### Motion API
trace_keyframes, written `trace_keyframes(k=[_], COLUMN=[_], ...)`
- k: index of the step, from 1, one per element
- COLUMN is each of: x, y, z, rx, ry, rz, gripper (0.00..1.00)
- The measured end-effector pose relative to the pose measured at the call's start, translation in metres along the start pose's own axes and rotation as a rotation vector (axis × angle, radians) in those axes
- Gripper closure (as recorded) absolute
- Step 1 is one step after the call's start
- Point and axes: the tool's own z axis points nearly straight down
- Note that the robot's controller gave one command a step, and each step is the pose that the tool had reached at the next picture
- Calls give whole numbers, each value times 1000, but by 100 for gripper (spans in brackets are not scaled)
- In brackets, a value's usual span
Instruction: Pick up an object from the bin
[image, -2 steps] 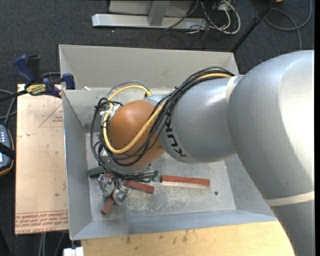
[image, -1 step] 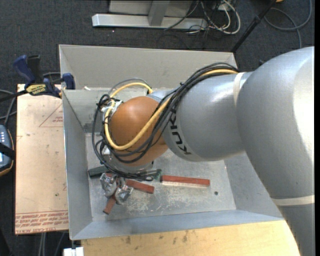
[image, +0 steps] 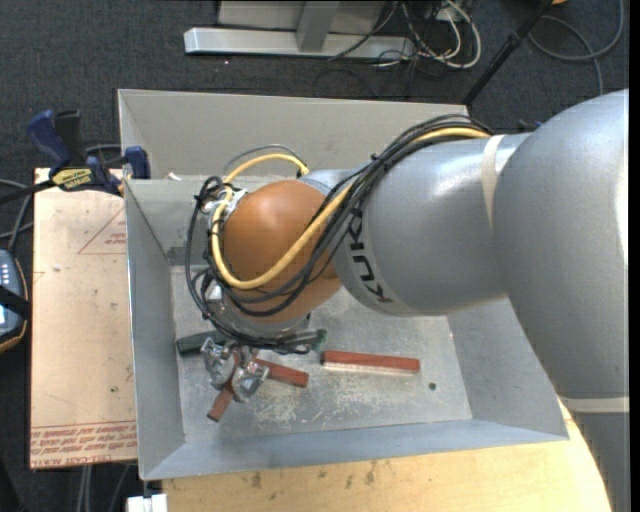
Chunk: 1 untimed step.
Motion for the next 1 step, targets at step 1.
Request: trace_keyframes(k=[1], x=[-1], y=[0], z=[-17], rx=[1], ry=[-2], rz=[0], gripper=[100])
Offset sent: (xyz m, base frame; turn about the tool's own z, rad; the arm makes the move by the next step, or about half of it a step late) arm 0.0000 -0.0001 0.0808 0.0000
